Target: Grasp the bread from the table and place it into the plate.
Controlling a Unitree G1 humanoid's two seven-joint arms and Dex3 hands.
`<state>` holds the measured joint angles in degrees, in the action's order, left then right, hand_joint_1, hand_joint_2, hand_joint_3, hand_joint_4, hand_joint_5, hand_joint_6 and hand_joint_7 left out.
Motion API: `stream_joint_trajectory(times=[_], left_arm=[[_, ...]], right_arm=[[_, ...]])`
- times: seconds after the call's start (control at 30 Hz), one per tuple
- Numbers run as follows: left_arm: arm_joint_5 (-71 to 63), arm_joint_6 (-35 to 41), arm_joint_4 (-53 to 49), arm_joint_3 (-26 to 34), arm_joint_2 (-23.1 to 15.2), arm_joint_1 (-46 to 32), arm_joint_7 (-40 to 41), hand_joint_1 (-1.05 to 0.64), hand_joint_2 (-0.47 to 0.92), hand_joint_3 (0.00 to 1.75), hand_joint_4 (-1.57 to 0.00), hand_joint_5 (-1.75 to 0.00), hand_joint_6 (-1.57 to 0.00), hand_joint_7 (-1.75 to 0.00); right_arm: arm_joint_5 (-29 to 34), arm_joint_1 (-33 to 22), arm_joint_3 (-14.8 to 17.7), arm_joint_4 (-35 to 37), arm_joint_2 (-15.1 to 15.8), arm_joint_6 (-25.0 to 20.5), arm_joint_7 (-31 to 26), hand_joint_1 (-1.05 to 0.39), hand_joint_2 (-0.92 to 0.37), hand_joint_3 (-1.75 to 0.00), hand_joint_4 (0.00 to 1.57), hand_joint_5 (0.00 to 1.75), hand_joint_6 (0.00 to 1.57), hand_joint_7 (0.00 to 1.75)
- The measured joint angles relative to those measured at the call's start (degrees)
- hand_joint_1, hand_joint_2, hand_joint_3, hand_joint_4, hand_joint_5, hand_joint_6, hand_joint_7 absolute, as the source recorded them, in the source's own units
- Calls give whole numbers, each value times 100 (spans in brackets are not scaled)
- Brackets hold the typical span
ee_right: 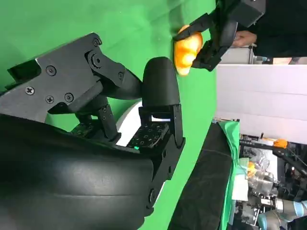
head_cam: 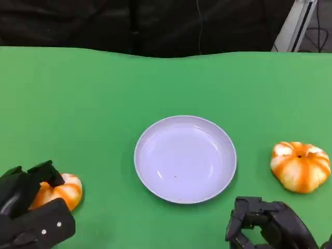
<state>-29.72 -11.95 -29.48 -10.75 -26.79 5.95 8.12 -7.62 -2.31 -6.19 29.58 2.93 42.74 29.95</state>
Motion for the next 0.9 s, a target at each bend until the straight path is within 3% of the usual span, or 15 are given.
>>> stream_joint_trajectory(times=[0.57,0.77,0.9], left_arm=[[38,15,-11,-8,0,0,0,-7,86,1,-36,-168,-47,-151],[62,-7,-10,-7,-1,-3,0,-6,84,0,-42,-165,-54,-146],[38,12,985,114,-68,-489,-15,-7,85,0,-44,-167,-55,-144]], right_arm=[[0,5,0,5,0,0,-1,-11,-60,-100,83,156,83,131],[-3,5,0,5,0,0,7,-11,-60,-101,82,156,84,130],[-3,14,2,36,0,4,10,-11,-60,-100,83,156,84,129]])
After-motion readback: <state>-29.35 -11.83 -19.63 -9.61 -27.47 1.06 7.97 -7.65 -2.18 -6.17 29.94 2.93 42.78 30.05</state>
